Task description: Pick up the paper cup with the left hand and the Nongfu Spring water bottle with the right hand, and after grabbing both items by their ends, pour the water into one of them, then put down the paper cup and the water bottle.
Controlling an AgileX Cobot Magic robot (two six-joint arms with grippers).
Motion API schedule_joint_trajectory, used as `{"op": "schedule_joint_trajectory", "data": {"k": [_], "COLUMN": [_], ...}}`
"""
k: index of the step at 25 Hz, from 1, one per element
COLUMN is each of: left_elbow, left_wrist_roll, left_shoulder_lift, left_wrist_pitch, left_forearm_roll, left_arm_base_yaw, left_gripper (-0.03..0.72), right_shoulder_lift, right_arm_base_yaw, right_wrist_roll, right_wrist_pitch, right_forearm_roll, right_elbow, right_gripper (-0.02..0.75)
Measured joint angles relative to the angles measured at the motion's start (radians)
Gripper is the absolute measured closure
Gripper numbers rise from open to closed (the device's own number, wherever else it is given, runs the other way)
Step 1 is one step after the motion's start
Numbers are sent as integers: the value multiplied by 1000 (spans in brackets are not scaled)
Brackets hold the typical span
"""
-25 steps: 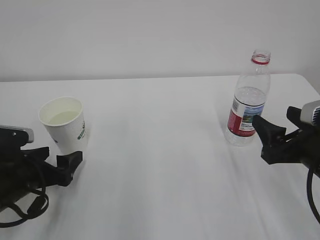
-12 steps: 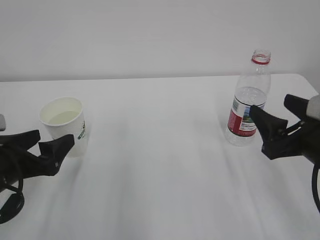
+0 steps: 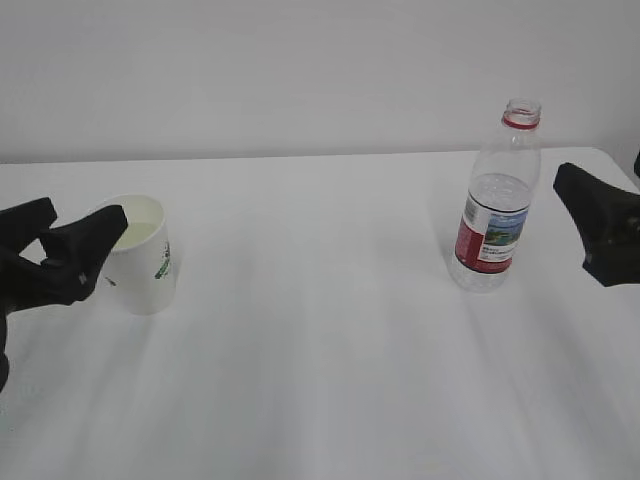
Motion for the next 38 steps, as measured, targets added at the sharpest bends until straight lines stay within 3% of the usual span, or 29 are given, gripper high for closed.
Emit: {"op": "schedule_joint_trajectory", "data": {"k": [19, 27, 38], "left_elbow": [9, -20, -194], "left_wrist_roll": [-60, -62, -64], "left_shoulder_lift": [-416, -688, -1011], "left_wrist_pitch": [381, 726, 1243], "left_forearm_roll": [-4, 19, 30], "left_arm_base_yaw": [0, 0, 0], "left_gripper": [67, 75, 95], "right_shoulder_lift": [-380, -508, -751], "right_arm_base_yaw": [0, 0, 0], "right_wrist_roll": [-71, -73, -74], "right_wrist_pitch": [589, 790, 1027], "right_forearm_roll": [15, 15, 15], "right_elbow": [-241, -292, -296], "right_gripper": [146, 146, 146]}}
